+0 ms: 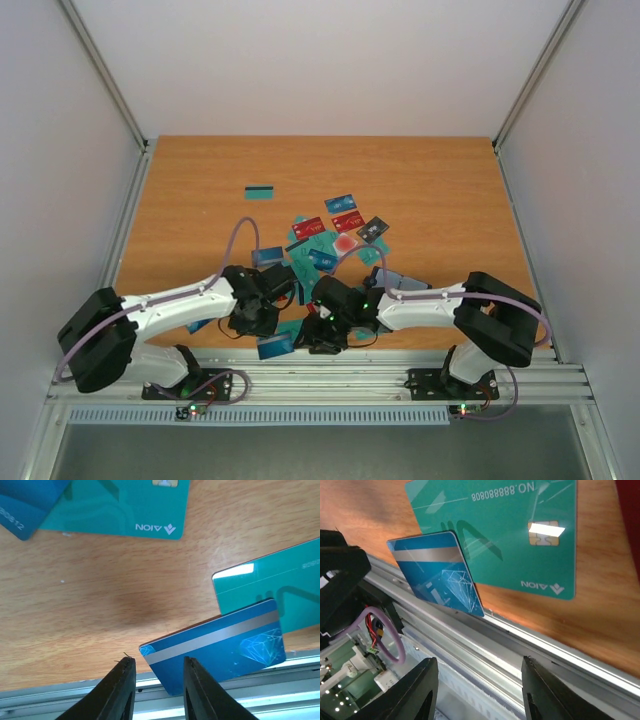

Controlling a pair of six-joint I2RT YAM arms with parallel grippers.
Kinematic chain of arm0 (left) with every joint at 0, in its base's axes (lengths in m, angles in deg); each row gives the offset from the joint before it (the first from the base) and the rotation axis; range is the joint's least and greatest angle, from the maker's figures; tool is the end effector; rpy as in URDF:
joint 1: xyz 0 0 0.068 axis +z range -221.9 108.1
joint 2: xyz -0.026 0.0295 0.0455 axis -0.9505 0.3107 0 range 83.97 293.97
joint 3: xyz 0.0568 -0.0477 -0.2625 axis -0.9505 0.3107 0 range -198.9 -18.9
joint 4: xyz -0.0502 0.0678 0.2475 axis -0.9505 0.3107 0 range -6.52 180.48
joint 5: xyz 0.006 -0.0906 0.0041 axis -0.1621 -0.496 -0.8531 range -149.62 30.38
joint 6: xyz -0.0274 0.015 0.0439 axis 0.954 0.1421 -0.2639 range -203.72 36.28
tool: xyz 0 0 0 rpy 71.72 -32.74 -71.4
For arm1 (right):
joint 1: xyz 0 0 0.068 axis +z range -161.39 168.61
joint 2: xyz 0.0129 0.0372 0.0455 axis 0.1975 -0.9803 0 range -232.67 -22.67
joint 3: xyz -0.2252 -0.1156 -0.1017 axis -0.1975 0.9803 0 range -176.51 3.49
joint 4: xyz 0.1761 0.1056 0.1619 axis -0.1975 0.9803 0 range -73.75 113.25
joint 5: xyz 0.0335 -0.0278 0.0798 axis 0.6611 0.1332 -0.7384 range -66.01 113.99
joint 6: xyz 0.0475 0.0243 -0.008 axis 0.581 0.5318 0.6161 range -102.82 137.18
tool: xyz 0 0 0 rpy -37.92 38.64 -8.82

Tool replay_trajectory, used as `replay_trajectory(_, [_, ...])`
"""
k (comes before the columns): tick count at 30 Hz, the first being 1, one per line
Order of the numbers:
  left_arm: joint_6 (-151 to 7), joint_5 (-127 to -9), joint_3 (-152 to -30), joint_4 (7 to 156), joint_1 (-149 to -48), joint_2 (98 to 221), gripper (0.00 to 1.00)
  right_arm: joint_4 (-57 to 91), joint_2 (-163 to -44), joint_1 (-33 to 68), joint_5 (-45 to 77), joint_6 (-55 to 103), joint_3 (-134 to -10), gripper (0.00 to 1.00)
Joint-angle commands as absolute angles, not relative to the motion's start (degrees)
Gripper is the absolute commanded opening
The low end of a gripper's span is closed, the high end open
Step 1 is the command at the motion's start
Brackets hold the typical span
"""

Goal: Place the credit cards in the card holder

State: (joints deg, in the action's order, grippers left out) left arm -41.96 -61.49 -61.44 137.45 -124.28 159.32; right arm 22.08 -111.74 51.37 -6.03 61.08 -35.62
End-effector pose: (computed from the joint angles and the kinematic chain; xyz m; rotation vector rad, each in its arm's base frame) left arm 0.1198 -0.1574 0.1771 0.2909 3.1121 -0.0992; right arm 0.1116 0.2555 0.1417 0.6984 -2.7711 -1.1589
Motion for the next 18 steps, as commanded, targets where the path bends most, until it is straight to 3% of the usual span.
replay_trajectory(1, [-41.08,-63.73,-60.92,137.67,-124.46,163.09,0.28,16.55,-114.43,51.98,-6.98,62.81,-35.43,0.48])
replay_trajectory(18, [-42.1,-63.84,-59.6,134.79,-124.46,168.44,0.27,10.54,-119.2,53.67,-7.22,65.93,-35.36,0.51])
